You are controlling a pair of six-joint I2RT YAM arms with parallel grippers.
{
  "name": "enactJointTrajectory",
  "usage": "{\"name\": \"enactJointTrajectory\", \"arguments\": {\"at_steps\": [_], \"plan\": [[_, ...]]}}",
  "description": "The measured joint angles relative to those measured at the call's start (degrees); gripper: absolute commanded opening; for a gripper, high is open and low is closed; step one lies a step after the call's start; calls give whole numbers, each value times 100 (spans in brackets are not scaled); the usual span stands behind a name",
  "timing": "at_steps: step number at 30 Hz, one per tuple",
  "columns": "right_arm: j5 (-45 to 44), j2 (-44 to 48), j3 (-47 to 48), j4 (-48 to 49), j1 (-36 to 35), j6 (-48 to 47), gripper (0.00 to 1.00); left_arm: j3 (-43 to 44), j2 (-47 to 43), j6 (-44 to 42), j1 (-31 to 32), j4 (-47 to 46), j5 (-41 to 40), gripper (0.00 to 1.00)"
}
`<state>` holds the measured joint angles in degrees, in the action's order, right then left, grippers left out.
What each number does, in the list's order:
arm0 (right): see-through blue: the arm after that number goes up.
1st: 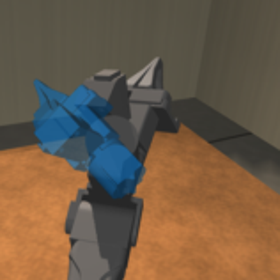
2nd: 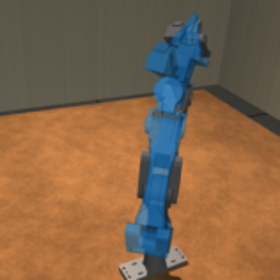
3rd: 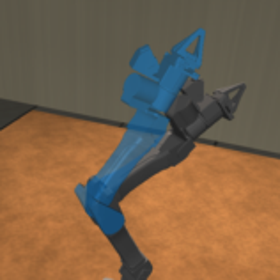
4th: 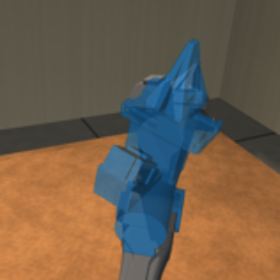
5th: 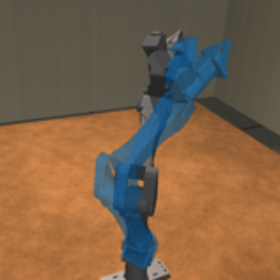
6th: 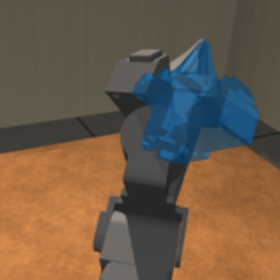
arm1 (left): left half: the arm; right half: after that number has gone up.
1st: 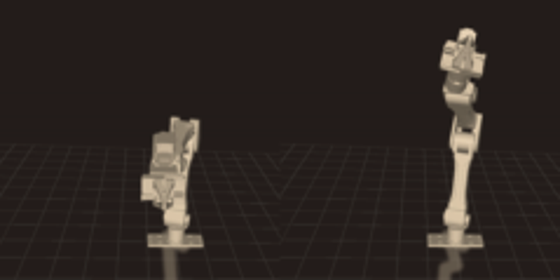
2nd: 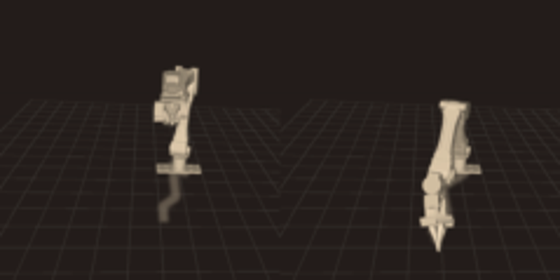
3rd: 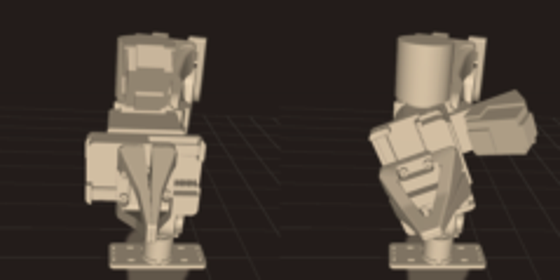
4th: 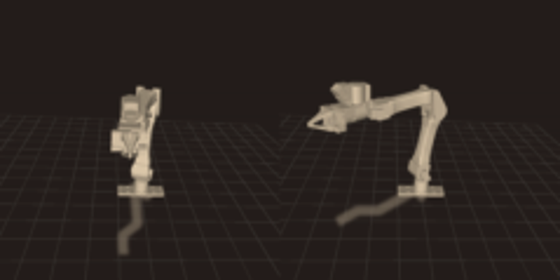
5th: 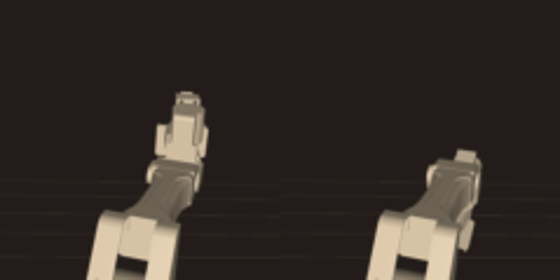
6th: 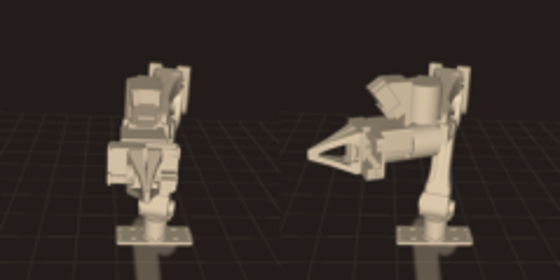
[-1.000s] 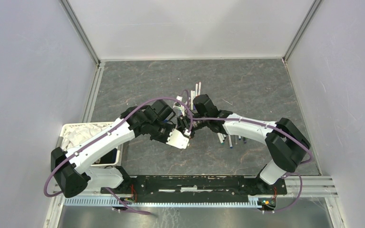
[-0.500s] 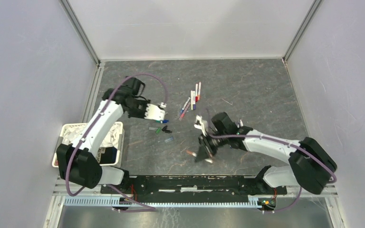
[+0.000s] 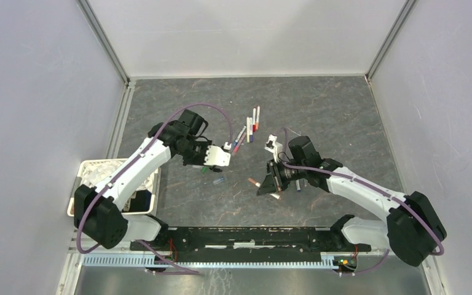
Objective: Open the pen caps
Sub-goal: Open the pen cap from the pen.
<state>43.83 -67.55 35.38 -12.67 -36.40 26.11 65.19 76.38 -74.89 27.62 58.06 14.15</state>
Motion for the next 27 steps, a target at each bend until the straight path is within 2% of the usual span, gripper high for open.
{"name": "enactJointTrajectory", "arguments": {"at_steps": [1, 2, 4, 7, 11, 14, 18, 23, 27], "plan": [[63, -83, 48, 170, -7, 87, 0, 0, 0, 190, 127, 4, 103, 65], [144, -192, 90, 315, -35, 173, 0, 0, -20, 345, 280, -4, 186, 71], [286, -437, 190, 535, -122, 317, 0, -2, -85, 603, 669, -31, 330, 78], [485, -918, 573, 640, -385, 437, 0, -2, -271, 905, 1357, -92, 485, 78], [688, -1405, 1141, 780, -719, 505, 0, -2, -345, 1058, 1937, -96, 553, 76], [791, -1624, 1438, 872, -863, 555, 0, -2, -315, 1145, 2107, -98, 549, 66], [892, -1790, 1613, 914, -892, 581, 0, -2, -247, 1228, 2262, -96, 538, 47], [977, -1950, 1626, 920, -892, 603, 0, -4, -216, 1274, 2361, -96, 422, 14], [1005, -2041, 1637, 922, -892, 621, 0, -50, -205, 1287, 2411, -118, 313, 11]]}}
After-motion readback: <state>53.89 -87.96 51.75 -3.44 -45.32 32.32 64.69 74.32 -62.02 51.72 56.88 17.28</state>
